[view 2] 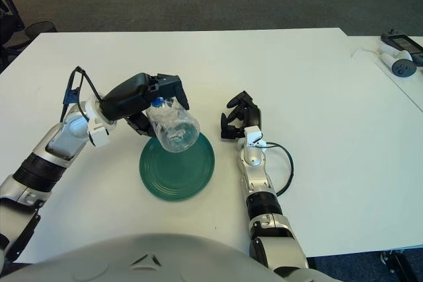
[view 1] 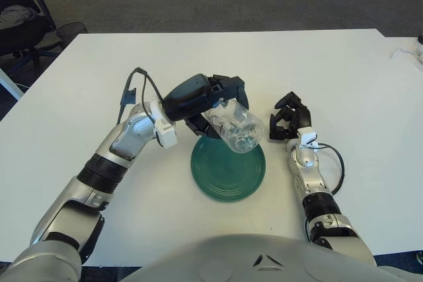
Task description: Put the bottle into the plate.
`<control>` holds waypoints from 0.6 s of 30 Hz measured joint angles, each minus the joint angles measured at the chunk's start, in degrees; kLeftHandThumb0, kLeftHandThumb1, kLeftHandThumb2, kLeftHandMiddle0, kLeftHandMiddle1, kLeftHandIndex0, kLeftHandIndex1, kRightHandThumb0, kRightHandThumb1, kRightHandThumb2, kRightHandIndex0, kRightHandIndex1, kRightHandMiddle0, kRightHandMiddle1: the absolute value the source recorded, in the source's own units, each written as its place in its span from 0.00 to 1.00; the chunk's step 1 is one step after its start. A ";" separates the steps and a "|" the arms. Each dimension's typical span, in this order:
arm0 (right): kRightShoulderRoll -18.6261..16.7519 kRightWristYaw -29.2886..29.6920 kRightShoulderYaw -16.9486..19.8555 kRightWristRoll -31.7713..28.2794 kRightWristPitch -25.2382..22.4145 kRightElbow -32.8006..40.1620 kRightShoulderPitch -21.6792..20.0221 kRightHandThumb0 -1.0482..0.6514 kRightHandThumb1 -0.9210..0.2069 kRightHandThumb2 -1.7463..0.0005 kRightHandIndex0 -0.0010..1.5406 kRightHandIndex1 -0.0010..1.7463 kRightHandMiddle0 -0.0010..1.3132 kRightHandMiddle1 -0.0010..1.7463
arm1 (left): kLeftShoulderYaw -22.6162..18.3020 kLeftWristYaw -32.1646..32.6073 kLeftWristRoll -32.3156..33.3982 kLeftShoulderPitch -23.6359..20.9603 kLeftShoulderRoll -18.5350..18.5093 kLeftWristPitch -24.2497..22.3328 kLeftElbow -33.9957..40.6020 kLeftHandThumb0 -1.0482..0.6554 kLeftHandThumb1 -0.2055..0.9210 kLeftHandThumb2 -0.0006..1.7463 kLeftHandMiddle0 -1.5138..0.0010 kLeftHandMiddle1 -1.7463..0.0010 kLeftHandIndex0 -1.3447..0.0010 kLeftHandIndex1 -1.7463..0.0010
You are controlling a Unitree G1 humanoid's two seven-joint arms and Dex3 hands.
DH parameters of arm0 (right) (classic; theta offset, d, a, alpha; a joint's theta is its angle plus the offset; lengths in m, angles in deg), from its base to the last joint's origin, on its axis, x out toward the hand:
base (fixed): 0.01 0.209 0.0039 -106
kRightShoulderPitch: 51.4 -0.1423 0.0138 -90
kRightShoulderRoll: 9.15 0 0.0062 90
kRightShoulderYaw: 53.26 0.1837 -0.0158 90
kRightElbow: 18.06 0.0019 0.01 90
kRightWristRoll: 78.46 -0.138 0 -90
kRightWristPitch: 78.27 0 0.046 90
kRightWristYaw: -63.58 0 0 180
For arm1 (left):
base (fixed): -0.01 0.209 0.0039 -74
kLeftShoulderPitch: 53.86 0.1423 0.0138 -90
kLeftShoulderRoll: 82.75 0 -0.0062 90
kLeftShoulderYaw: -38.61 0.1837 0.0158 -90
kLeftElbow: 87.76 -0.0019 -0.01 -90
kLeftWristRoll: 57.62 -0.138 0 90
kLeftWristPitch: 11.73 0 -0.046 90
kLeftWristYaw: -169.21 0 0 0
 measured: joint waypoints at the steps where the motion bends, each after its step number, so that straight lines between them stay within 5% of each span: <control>1: -0.02 -0.09 0.02 -0.08 -0.08 -0.02 -0.04 0.62 0.75 0.08 0.51 0.99 0.44 1.00 | 0.05 0.25 -1.30 0.29 0.47 0.91 -0.20 0.34 0.50 0.72 0.22 0.00 0.57 0.00; 9: -0.10 -0.82 0.29 -0.98 -0.52 -0.24 -0.71 0.62 0.75 0.09 0.53 0.96 0.44 1.00 | 0.14 5.15 -17.48 0.43 2.47 6.99 -4.65 0.33 0.46 0.76 0.19 0.00 0.54 0.00; 18: 0.00 -2.64 0.96 -2.22 -0.41 -1.54 -1.58 0.62 0.77 0.09 0.55 0.94 0.45 1.00 | -1.09 17.74 -34.35 -0.85 1.79 9.46 -6.45 0.32 0.43 0.78 0.17 0.00 0.52 0.00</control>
